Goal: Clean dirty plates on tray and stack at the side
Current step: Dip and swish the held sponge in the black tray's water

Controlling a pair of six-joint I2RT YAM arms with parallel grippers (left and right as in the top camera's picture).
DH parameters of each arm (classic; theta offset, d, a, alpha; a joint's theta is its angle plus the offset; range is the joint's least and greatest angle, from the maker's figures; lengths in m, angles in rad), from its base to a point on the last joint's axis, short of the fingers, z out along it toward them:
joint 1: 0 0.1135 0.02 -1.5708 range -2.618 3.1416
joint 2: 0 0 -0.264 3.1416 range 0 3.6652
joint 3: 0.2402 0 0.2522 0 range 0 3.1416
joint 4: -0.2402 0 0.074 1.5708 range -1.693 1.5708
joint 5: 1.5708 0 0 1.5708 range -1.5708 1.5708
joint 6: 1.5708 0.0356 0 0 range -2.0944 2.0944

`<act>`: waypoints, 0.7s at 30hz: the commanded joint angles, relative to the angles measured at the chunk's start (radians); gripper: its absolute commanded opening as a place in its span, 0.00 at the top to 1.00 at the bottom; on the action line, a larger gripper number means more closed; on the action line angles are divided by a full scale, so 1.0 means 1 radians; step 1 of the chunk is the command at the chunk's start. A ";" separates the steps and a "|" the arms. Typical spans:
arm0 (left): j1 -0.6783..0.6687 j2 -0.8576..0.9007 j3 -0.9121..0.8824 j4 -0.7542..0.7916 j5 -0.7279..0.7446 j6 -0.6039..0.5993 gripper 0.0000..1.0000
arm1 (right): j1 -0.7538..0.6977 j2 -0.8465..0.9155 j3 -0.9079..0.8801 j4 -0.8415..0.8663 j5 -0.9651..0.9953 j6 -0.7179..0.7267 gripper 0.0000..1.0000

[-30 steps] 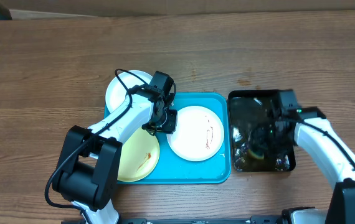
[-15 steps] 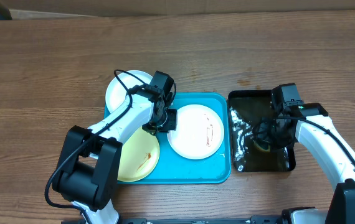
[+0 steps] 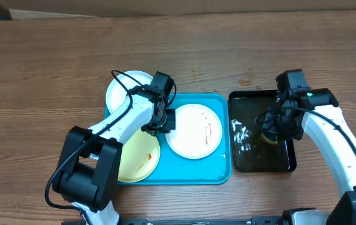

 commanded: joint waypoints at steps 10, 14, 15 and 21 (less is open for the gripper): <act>0.003 0.015 -0.001 0.003 -0.021 -0.056 0.96 | 0.001 -0.004 0.004 -0.055 -0.022 0.064 0.96; 0.003 0.015 -0.001 0.001 -0.021 -0.061 0.96 | 0.004 -0.004 0.008 -0.057 -0.016 0.063 0.96; 0.003 0.015 -0.001 0.001 -0.021 -0.066 0.96 | 0.004 -0.004 0.012 -0.061 -0.016 0.063 0.96; 0.003 0.015 -0.001 0.001 -0.021 -0.079 0.96 | 0.004 -0.004 0.020 -0.079 -0.018 0.071 0.96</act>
